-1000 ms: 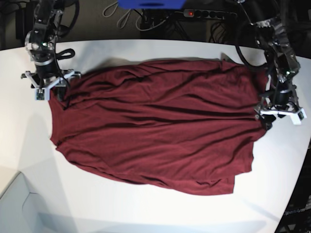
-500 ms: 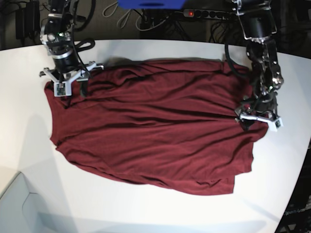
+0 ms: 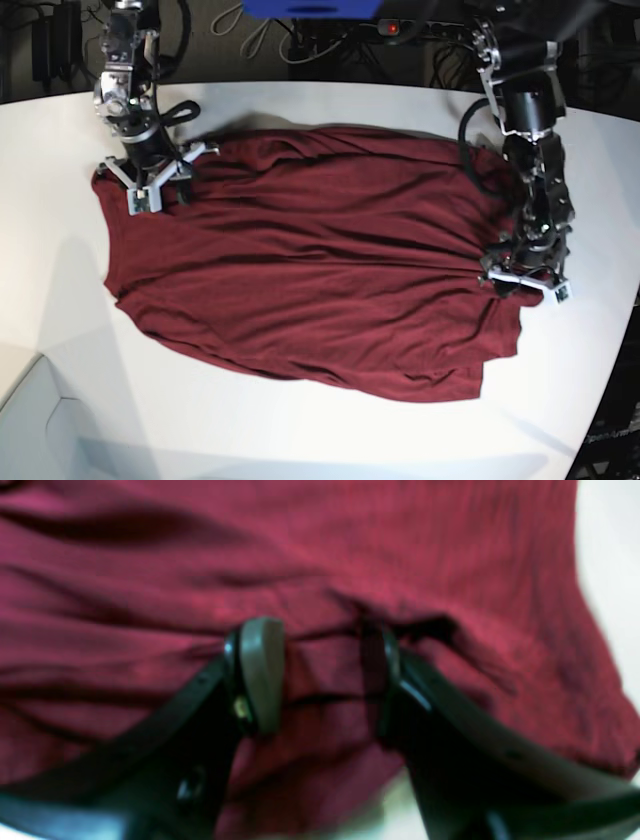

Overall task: Layout the t-shirt on the table in an organized manner, then fold the t-shirt properly
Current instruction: 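Drag the grasped fabric with the left gripper toward the collar edge, then lift and pull the fabric outward with the left gripper, drawing out a sleeve, then lower the sleeve onto the table and release it with the left gripper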

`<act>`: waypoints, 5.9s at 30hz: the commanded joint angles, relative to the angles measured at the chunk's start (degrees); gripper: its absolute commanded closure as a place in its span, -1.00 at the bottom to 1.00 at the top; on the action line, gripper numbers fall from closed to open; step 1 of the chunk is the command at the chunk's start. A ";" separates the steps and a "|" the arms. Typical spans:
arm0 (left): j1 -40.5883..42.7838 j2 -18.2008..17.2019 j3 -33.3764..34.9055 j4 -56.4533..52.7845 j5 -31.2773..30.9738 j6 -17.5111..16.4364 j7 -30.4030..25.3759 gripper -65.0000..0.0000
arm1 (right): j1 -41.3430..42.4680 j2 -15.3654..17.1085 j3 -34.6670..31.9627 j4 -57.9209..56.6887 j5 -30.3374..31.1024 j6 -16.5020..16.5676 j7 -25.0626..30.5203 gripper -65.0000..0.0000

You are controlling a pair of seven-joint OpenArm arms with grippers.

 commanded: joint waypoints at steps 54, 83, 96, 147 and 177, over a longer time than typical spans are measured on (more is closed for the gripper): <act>39.75 1.46 10.50 38.12 -7.60 0.05 3.69 -0.28 | -3.16 -0.63 3.65 12.99 0.14 -0.11 -0.29 0.19; 45.64 -2.23 -2.16 49.64 -8.22 -0.04 4.13 1.00 | -2.72 -0.37 3.56 11.85 0.14 -0.11 -0.46 0.20; 53.02 -1.71 -3.74 51.75 -8.22 -0.04 4.13 1.00 | 0.18 0.69 3.65 2.26 0.14 -0.11 -0.20 0.20; 37.29 1.46 -30.11 48.41 -7.69 -23.16 4.13 1.00 | 1.85 2.62 6.11 2.00 0.14 -0.11 -0.20 0.20; 40.10 -6.36 -27.56 31.53 -8.30 -29.31 4.04 0.15 | 1.50 2.89 6.11 2.09 0.14 -0.11 -0.20 0.20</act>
